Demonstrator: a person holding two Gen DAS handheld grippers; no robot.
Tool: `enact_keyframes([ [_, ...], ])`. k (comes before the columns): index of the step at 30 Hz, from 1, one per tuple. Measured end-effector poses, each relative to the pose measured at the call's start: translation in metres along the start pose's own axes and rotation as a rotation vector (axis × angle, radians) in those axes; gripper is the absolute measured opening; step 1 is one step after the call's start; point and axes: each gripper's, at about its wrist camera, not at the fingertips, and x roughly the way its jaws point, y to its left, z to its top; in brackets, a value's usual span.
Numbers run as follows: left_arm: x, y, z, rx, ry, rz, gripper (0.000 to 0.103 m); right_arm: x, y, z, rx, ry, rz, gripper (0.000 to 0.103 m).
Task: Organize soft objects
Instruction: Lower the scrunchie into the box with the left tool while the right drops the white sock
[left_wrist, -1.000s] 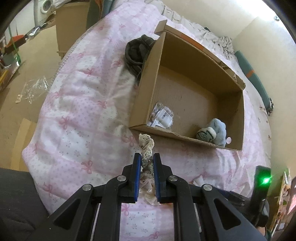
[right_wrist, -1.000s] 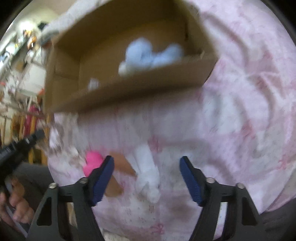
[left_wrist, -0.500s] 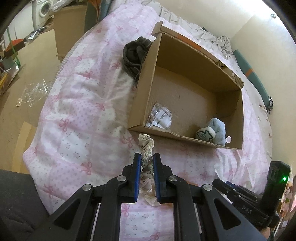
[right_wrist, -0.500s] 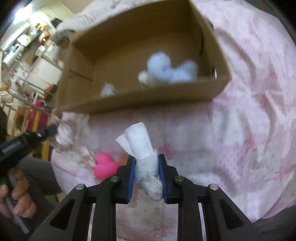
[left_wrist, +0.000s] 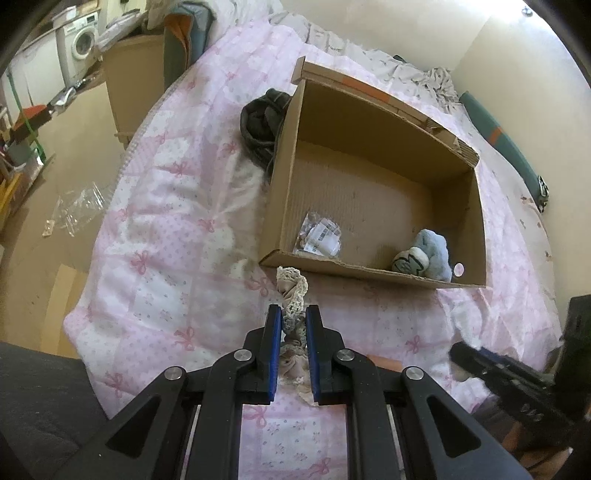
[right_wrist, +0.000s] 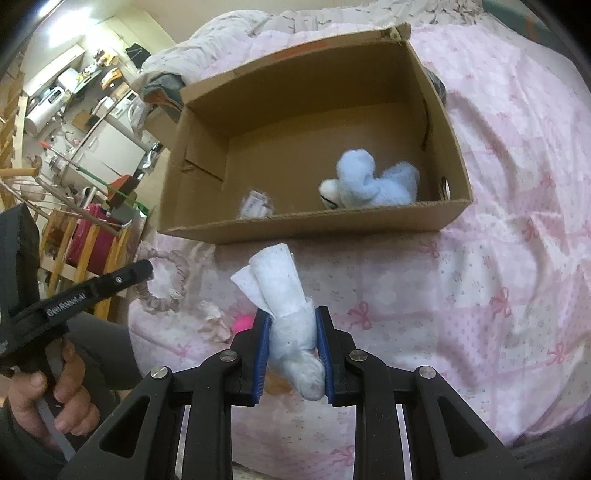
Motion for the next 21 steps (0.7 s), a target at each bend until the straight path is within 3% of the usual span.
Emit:
enact_keyframes([
  [4, -0.011, -0.01, 0.007, 0.056, -0.058, 0.064, 0.012, -0.017, 0.009, 0.007, 0.007, -0.051, 0.031, 0.026],
  [14, -0.058, -0.038, 0.049, 0.156, -0.219, 0.032, 0.012, -0.041, 0.016, 0.037, 0.02, -0.142, 0.03, 0.026],
  [21, -0.065, -0.067, 0.092, 0.231, -0.306, 0.028, 0.012, -0.045, 0.021, 0.078, -0.03, -0.19, 0.019, 0.026],
])
